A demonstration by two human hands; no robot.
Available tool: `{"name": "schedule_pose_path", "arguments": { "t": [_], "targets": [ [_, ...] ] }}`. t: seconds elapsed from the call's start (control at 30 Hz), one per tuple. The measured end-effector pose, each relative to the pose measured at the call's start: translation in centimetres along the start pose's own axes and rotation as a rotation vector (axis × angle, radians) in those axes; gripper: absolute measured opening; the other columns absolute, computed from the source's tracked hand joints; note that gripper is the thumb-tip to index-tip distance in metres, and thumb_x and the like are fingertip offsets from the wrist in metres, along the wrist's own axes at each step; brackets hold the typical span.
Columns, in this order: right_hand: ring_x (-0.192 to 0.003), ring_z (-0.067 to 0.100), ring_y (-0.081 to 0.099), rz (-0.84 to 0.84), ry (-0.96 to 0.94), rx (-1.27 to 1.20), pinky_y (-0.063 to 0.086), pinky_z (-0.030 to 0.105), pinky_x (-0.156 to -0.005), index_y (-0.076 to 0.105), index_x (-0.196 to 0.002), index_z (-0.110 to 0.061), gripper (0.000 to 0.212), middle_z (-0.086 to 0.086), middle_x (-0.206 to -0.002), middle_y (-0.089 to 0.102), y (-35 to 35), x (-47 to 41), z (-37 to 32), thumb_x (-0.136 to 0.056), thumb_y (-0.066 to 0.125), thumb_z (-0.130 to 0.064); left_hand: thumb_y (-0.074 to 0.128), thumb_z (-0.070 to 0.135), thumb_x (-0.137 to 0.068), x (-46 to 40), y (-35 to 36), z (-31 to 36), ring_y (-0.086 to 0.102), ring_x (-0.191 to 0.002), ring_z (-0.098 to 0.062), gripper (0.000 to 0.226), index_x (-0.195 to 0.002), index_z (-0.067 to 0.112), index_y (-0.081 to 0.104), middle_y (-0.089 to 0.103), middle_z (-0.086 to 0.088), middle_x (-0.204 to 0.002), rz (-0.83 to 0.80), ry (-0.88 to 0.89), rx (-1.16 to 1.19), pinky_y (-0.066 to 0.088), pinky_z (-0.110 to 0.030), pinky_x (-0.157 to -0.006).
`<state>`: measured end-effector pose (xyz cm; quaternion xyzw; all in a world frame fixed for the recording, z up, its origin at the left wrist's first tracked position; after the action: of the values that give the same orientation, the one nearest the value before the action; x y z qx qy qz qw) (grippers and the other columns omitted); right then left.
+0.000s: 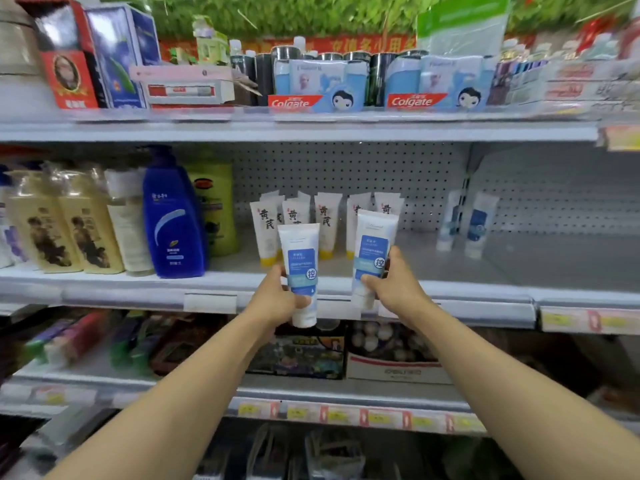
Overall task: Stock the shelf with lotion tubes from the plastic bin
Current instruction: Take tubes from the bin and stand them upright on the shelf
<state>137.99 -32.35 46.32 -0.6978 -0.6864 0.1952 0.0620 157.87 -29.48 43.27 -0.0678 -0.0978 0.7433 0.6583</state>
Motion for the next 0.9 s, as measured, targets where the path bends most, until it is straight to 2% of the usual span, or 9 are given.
{"name": "schedule_pose_path", "arguments": {
  "t": [0.17,0.27,0.33,0.5,0.57,0.63,0.73,0.83,0.9],
  "targets": [
    [-0.101,0.020,0.058,0.093,0.030,-0.031,0.050,0.040,-0.091,0.039,-0.109,-0.020,0.035,0.005,-0.114,0.058,-6.2,-3.5,2.6,-0.087,0.057,0.002,0.060,-0.005,-0.082,-3.4,6.6,2.6,0.054,-0.088,-0.014,0.053,-0.125,0.018,0.039,0.056,0.000,-0.097,-0.078,0.048,-0.012,0.047,-0.027,-0.071],
    [-0.096,0.018,0.057,0.145,0.049,-0.002,0.048,0.032,-0.079,0.039,-0.108,-0.019,0.034,0.003,-0.110,0.059,-10.1,-5.6,4.2,-0.087,0.058,0.001,0.060,-0.007,-0.082,-5.5,11.1,4.2,0.054,-0.083,-0.011,0.049,-0.121,0.016,0.041,0.054,0.001,-0.096,-0.122,0.055,0.000,0.045,-0.023,-0.064],
    [-0.094,0.017,0.056,0.170,0.060,0.010,0.044,0.028,-0.074,0.041,-0.113,-0.016,0.035,0.004,-0.112,0.059,-12.6,-6.9,5.2,-0.088,0.058,0.000,0.061,-0.006,-0.082,-7.1,13.9,5.2,0.054,-0.083,-0.011,0.044,-0.116,0.016,0.042,0.055,0.002,-0.095,-0.133,0.064,-0.027,0.047,-0.025,-0.069],
    [-0.100,0.019,0.055,0.196,0.067,0.053,0.041,0.026,-0.080,0.039,-0.128,-0.012,0.044,0.007,-0.117,0.058,-17.2,-10.1,7.7,-0.089,0.057,-0.002,0.062,-0.006,-0.081,-10.6,20.4,7.4,0.055,-0.088,-0.015,0.040,-0.115,0.010,0.047,0.058,-0.004,-0.102,-0.139,0.118,-0.106,0.045,-0.029,-0.079],
    [-0.109,0.025,0.055,0.221,0.054,0.033,0.046,0.015,-0.070,0.036,-0.133,-0.010,0.046,0.010,-0.122,0.056,-18.6,-11.1,8.3,-0.091,0.053,-0.001,0.061,-0.005,-0.082,-12.0,22.8,8.1,0.055,-0.094,-0.017,0.043,-0.120,0.008,0.044,0.056,-0.004,-0.106,-0.143,0.158,-0.143,0.044,-0.028,-0.080],
    [-0.105,0.026,0.054,0.231,0.056,0.072,0.043,0.004,-0.055,0.037,-0.134,-0.007,0.043,0.012,-0.125,0.054,-19.7,-12.0,9.1,-0.093,0.049,0.001,0.065,0.003,-0.082,-13.7,24.5,8.8,0.057,-0.102,-0.024,0.046,-0.121,0.008,0.043,0.058,-0.009,-0.113,-0.104,0.207,-0.224,0.047,-0.033,-0.085],
    [-0.089,0.017,0.050,0.223,0.057,0.162,0.043,0.020,-0.068,0.041,-0.124,-0.012,0.036,0.008,-0.113,0.056,-20.3,-13.7,10.5,-0.091,0.057,-0.010,0.067,0.011,-0.082,-16.9,26.3,9.2,0.057,-0.111,-0.028,0.047,-0.122,0.008,0.043,0.058,-0.010,-0.121,-0.040,0.211,-0.299,0.044,-0.032,-0.090],
    [-0.087,0.017,0.054,0.233,0.003,0.338,0.045,0.019,-0.066,0.044,-0.105,-0.024,0.025,0.004,-0.113,0.060,-20.4,-15.3,10.7,-0.092,0.053,-0.005,0.066,0.008,-0.081,-20.1,27.2,9.6,0.058,-0.107,-0.029,0.037,-0.112,0.009,0.045,0.060,-0.012,-0.115,0.014,0.257,-0.292,0.046,-0.035,-0.090],
    [-0.086,0.016,0.053,0.200,0.013,0.327,0.040,0.023,-0.070,0.044,-0.109,-0.024,0.025,0.004,-0.109,0.059,-20.1,-15.9,10.8,-0.092,0.055,-0.009,0.067,0.007,-0.079,-22.1,27.7,9.3,0.061,-0.099,-0.025,0.038,-0.112,0.008,0.048,0.063,-0.010,-0.108,0.034,0.252,-0.274,0.050,-0.040,-0.089]
  ]
}}
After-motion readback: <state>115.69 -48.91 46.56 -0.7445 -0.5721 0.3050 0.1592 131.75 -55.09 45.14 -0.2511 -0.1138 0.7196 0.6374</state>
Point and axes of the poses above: each hand's wrist, its own x-axis away from the middle knuckle, its own y-axis out of the palm, z = x × y, the point moved 10 cm from there along -x, towards the middle knuckle
